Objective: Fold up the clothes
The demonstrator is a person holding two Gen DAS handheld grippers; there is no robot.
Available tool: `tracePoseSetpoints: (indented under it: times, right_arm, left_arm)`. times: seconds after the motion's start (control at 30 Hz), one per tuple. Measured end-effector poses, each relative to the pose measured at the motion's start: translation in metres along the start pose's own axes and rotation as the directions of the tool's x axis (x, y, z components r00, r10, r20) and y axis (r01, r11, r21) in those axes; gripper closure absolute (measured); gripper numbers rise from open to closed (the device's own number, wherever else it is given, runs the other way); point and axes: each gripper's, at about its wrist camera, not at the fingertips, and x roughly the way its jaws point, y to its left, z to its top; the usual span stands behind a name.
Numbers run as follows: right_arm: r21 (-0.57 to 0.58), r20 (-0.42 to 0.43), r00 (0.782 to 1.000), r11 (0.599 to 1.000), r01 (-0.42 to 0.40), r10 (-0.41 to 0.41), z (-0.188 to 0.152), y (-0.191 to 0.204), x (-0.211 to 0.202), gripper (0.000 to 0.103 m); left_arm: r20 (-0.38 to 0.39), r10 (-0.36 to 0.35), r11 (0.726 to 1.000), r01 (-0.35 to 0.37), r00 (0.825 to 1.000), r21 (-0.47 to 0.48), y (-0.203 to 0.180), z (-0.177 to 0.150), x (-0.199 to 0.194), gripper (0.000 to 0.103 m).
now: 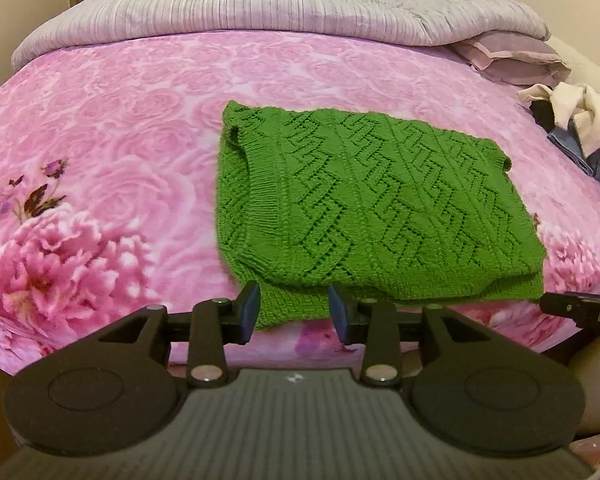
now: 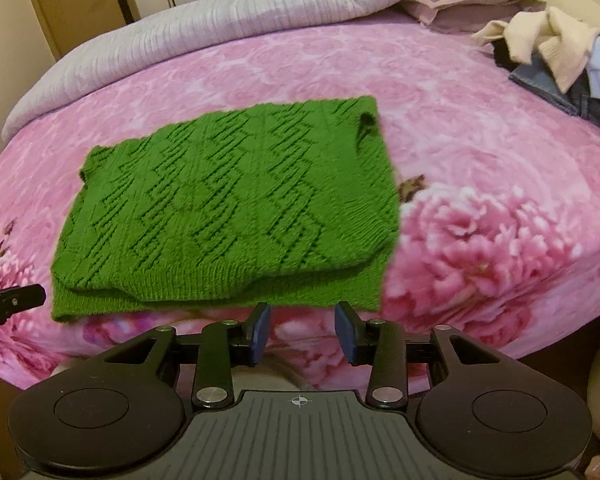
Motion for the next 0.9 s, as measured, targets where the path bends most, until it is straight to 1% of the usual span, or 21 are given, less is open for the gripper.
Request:
tracePoseSetpoints:
  times: [0.07,0.2,0.27,0.3,0.37,0.4,0.47,0.57,0.67,0.7,0.9]
  right_arm:
    - [-0.001,-0.015,1.0,1.0,-0.005,0.005,0.0,-0.002,0.003,0.063]
    - [0.029,-0.035,0.999,0.999,-0.019,0.02,-0.001,-0.016,0.007,0.063]
    - [0.08,-0.029,0.998,0.996,-0.048,0.05,-0.001,-0.031,0.007,0.063]
    - [0.109,-0.02,0.997,0.992,-0.067,0.07,-0.002,-0.04,0.007,0.063]
    - [0.187,0.024,0.991,0.973,-0.136,0.133,-0.003,-0.062,0.007,0.063]
    - [0.233,0.048,0.985,0.957,-0.174,0.167,-0.003,-0.074,0.008,0.064]
    - [0.323,0.098,0.969,0.913,-0.248,0.229,-0.005,-0.097,0.011,0.064]
    - [0.48,0.164,0.944,0.813,-0.329,0.285,-0.009,-0.132,0.023,0.063]
    - [0.571,0.209,0.918,0.72,-0.394,0.336,-0.012,-0.153,0.039,0.063]
    - [0.596,0.222,0.91,0.69,-0.411,0.35,-0.013,-0.158,0.045,0.063]
    - [0.681,0.254,0.891,0.585,-0.441,0.376,-0.015,-0.167,0.071,0.062]
  left_arm:
    - [0.002,-0.011,1.0,0.011,1.0,-0.01,0.001,0.0,0.001,0.07]
    - [0.022,-0.074,0.997,0.074,0.997,-0.022,0.003,-0.004,0.002,0.071]
    - [0.034,-0.1,0.995,0.101,0.994,-0.019,0.005,-0.006,0.001,0.071]
    - [0.036,-0.105,0.994,0.106,0.994,-0.018,0.005,-0.005,0.003,0.073]
    - [0.039,-0.111,0.994,0.112,0.993,-0.017,0.007,-0.002,0.006,0.077]
    - [0.04,-0.114,0.993,0.114,0.993,-0.016,0.008,0.0,0.008,0.078]
    - [0.042,-0.119,0.993,0.12,0.992,-0.015,0.009,0.003,0.012,0.079]
    - [0.041,-0.128,0.991,0.129,0.991,-0.019,0.012,0.009,0.021,0.079]
    - [0.031,-0.14,0.989,0.141,0.99,-0.032,0.016,0.012,0.031,0.08]
    - [0.028,-0.143,0.989,0.144,0.989,-0.035,0.017,0.013,0.033,0.08]
    - [0.012,-0.158,0.986,0.159,0.987,-0.055,0.024,0.015,0.049,0.081]
